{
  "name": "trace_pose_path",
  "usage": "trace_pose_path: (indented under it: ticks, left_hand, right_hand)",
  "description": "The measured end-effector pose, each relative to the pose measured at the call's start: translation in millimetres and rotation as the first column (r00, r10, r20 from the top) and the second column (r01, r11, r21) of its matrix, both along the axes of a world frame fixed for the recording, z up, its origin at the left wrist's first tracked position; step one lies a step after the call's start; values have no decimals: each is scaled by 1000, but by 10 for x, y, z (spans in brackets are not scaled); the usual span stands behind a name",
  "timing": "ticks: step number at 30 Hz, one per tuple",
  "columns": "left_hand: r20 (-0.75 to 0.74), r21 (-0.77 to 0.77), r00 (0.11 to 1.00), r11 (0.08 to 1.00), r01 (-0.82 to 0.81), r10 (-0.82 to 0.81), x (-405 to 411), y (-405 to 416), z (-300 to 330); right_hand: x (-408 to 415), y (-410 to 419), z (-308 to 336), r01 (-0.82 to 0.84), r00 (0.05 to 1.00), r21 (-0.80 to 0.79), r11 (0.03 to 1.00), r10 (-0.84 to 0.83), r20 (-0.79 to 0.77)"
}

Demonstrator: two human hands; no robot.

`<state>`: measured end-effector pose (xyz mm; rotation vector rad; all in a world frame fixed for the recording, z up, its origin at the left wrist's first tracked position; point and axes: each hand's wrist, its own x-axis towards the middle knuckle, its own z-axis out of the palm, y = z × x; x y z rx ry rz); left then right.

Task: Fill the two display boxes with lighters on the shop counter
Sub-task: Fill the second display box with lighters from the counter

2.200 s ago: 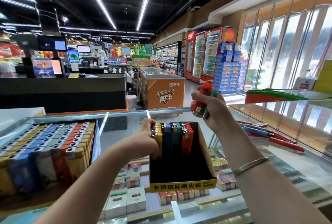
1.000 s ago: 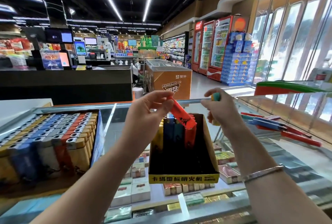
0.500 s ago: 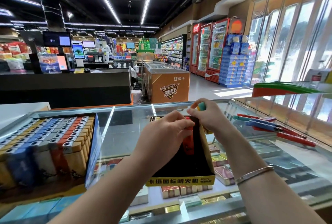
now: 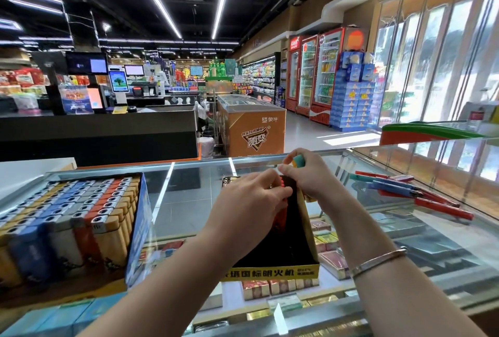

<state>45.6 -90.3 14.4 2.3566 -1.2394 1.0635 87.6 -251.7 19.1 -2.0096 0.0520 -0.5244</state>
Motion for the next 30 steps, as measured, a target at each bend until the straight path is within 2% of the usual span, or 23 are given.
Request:
trace_pose_path:
  ticks: [5, 8, 10, 14, 17, 20, 24, 27, 30]
  left_hand:
    - [-29, 10, 999, 1000, -29, 29, 25, 50, -9]
    - [-101, 99, 993, 994, -55, 65, 44, 135, -61]
    - [-121, 120, 991, 992, -47, 62, 53, 159, -82]
    - [-195, 9, 981, 1000, -14, 15, 59, 164, -52]
    - [-275, -150, 961, 988, -36, -6, 81, 189, -14]
    - [-315, -302, 947, 952, -43, -56, 101, 216, 23]
    - [-208, -429, 970, 903, 28, -129, 98, 258, 70]
    - [-40, -427, 989, 898, 110, -141, 84, 280, 111]
    - [12, -431, 985, 888, 159, -171, 92, 301, 135]
  right_hand:
    - [-31, -1, 20, 16, 1000, 13, 1000, -16, -24]
    - [-97, -97, 105, 122, 986, 198, 973, -142, 87]
    - [-146, -169, 176, 115, 976, 332, 936, -168, 135]
    - [-211, -150, 230, -57, 994, 485, 872, 3, 111]
    - [-246, -98, 263, -224, 974, 638, 737, 146, 173]
    - [-283, -48, 298, -360, 933, 676, 644, 270, 239]
    - [-302, 48, 294, -453, 883, 624, 637, 416, 217]
    - [-300, 103, 269, -500, 847, 604, 621, 496, 191]
    - [-298, 124, 254, -538, 823, 554, 636, 539, 179]
